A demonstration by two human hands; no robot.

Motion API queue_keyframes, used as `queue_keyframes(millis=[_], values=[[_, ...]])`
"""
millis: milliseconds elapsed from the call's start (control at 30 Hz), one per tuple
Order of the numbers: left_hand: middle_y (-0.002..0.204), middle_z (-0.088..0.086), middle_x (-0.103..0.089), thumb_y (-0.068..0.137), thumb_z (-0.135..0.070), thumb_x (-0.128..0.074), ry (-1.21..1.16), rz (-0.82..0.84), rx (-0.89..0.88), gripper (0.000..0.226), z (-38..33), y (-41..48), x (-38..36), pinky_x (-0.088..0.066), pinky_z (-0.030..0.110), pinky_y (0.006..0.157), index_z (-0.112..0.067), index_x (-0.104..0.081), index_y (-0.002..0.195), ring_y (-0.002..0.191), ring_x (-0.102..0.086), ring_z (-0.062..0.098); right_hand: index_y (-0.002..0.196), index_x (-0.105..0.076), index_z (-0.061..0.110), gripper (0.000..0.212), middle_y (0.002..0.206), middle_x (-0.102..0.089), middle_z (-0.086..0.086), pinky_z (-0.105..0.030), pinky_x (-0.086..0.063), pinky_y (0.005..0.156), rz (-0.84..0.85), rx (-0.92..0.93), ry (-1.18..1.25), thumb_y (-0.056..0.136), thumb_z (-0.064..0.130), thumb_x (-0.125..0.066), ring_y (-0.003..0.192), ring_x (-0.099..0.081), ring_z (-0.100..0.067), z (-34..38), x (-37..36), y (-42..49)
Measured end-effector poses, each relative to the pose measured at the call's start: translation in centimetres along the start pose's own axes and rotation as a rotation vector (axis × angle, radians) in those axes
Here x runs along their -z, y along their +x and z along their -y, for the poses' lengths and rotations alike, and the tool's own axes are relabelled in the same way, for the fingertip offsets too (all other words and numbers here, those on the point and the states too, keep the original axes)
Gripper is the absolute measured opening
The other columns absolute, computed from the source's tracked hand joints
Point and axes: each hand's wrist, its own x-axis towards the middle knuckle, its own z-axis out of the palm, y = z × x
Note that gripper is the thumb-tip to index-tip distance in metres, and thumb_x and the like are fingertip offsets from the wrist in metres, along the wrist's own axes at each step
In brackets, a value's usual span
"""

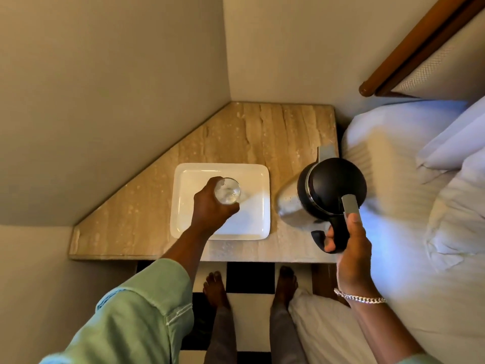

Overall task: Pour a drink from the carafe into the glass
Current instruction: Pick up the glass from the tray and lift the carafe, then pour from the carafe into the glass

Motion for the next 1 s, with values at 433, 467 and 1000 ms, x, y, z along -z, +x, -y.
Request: queue_keyframes(millis=[433, 467, 1000], values=[[0.106, -0.009, -0.060, 0.051, -0.021, -0.083, 0.035, 0.061, -0.112, 0.076, -6.7, -0.8, 2.8, -0.042, 0.013, 0.069, -0.028, -0.053, 0.120, 0.094, -0.057, 0.014, 0.059, -0.065, 0.006, 0.054, 0.038, -0.050, 0.005, -0.024, -0.040, 0.047, 0.034, 0.128, -0.504, 0.087, 0.051, -0.055, 0.040, -0.050, -0.008, 6.9, 1.3, 2.5], [0.107, -0.008, -0.061, 0.051, -0.022, -0.083, 0.044, 0.073, -0.117, 0.076, -7.1, -1.0, 2.9, -0.042, 0.014, 0.070, -0.028, -0.052, 0.121, 0.094, -0.057, 0.015, 0.051, -0.064, 0.008, 0.058, 0.035, -0.050, 0.002, -0.028, -0.041, 0.047, 0.065, 0.129, -0.528, 0.085, 0.055, -0.055, 0.038, -0.050, -0.008, 7.6, 1.4, 2.2], [0.117, 0.003, -0.064, 0.055, -0.021, -0.084, -0.020, 0.006, -0.072, 0.076, -11.6, -5.9, 5.4, -0.055, 0.041, 0.086, -0.026, -0.051, 0.123, 0.096, -0.061, 0.024, 0.043, -0.059, 0.003, 0.084, 0.043, -0.060, -0.009, -0.033, -0.040, 0.048, 0.362, 0.528, -1.050, 0.076, 0.078, -0.039, 0.042, -0.054, -0.015, 21.8, -3.5, -0.7]])
